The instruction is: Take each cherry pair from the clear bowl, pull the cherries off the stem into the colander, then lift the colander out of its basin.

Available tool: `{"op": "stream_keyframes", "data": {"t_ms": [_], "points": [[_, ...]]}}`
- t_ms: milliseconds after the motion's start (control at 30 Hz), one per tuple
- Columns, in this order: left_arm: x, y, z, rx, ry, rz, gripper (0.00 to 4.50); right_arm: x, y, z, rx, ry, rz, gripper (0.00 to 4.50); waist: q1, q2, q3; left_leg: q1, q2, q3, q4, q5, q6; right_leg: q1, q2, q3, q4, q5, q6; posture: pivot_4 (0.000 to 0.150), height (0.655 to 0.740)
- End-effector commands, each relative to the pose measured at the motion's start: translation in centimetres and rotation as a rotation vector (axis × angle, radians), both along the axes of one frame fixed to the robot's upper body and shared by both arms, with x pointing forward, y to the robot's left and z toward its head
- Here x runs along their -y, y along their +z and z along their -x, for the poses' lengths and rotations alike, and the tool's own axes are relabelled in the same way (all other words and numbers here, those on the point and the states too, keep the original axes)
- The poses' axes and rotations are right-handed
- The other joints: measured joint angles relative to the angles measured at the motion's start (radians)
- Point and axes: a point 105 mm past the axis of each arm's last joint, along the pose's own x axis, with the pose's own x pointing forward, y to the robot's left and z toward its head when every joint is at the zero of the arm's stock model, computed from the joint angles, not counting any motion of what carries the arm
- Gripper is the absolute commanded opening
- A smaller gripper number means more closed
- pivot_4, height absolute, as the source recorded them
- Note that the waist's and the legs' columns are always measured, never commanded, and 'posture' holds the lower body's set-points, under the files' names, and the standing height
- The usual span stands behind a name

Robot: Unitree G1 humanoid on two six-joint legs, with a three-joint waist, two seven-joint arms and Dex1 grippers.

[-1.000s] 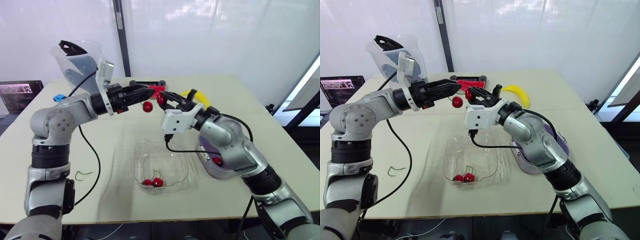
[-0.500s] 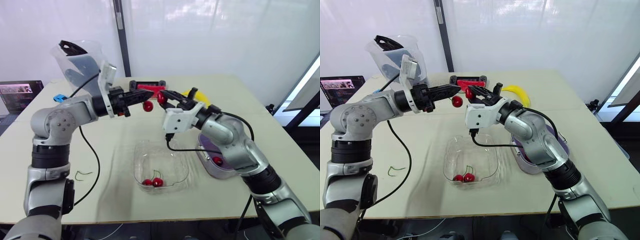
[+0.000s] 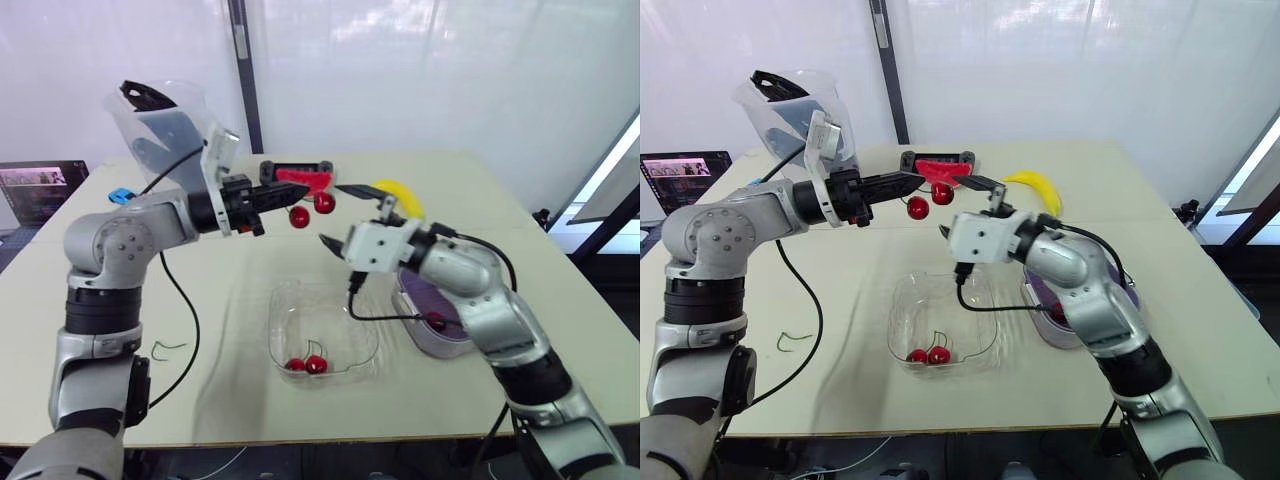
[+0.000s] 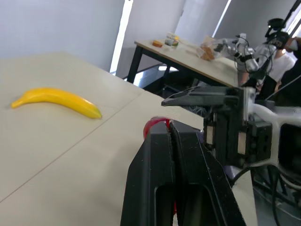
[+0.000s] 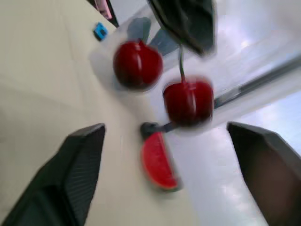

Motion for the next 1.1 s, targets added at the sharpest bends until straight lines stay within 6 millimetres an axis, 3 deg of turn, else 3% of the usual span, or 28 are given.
{"op": "stream_keyframes", "data": {"t_ms": [33,133,200,367,467,833,967,1100], "points": [[-0.2,1.9,1.1,0.091,-0.022,-0.003,0.0,1.8,4.2,1.4,-0.275,0.11,-0.431,4.16,-0.003,0.0,0.0,0.0,0.0,0.0,0.0,0.0,0.0,0.0,0.0,0.0,0.0,0.0,0.0,0.15,0.74],[0.0,2.2,2.0,0.104,-0.075,-0.034,0.0,2.1,5.7,4.4,-0.672,0.442,-0.533,4.16,-0.002,0.001,0.0,0.001,0.001,0.0,0.0,0.0,0.0,0.0,0.001,0.0,0.001,0.0,0.0,0.15,0.74],[0.2,2.0,2.5,0.105,-0.121,-0.068,0.0,2.5,5.4,5.3,-0.743,0.437,-0.43,4.16,0.002,0.001,0.001,0.001,0.001,-0.001,-0.001,0.0,0.0,0.0,0.001,0.0,0.001,0.0,0.0,0.15,0.74],[1.0,0.7,3.7,0.102,-0.219,-0.137,0.0,2.4,4.7,5.0,-0.744,0.367,-0.296,4.16,0.0,0.001,0.0,0.002,0.0,0.001,0.0,-0.005,0.009,0.002,0.0,0.0,-0.001,0.0,0.0,0.15,0.74],[2.2,0.1,4.8,0.092,-0.299,-0.152,0.0,0.9,3.7,4.1,-0.718,0.333,-0.209,4.16,-0.002,0.001,0.0,0.002,0.0,0.001,0.0,-0.005,0.009,0.002,0.001,0.0,-0.001,0.0,0.0,0.15,0.74],[3.0,0.1,4.8,0.097,-0.298,-0.135,0.0,-1.1,3.2,5.1,-0.732,0.419,-0.181,4.16,0.001,0.001,0.0,0.001,0.001,0.0,0.001,-0.005,0.009,0.001,0.0,0.0,0.0,0.0,0.0,0.15,0.74],[3.2,0.1,4.9,0.097,-0.3,-0.129,0.0,-1.2,3.4,4.9,-0.727,0.413,-0.195,2.85,0.0,0.001,0.0,0.001,0.001,0.0,0.001,-0.005,0.009,0.001,0.0,0.0,0.0,0.0,0.0,0.15,0.74],[3.2,0.1,4.8,0.098,-0.299,-0.124,0.0,-1.3,3.3,4.8,-0.731,0.408,-0.195,2.85,0.0,0.001,0.0,0.001,0.001,0.0,0.001,-0.005,0.009,0.001,0.0,0.0,0.0,0.0,0.0,0.15,0.74]]}}
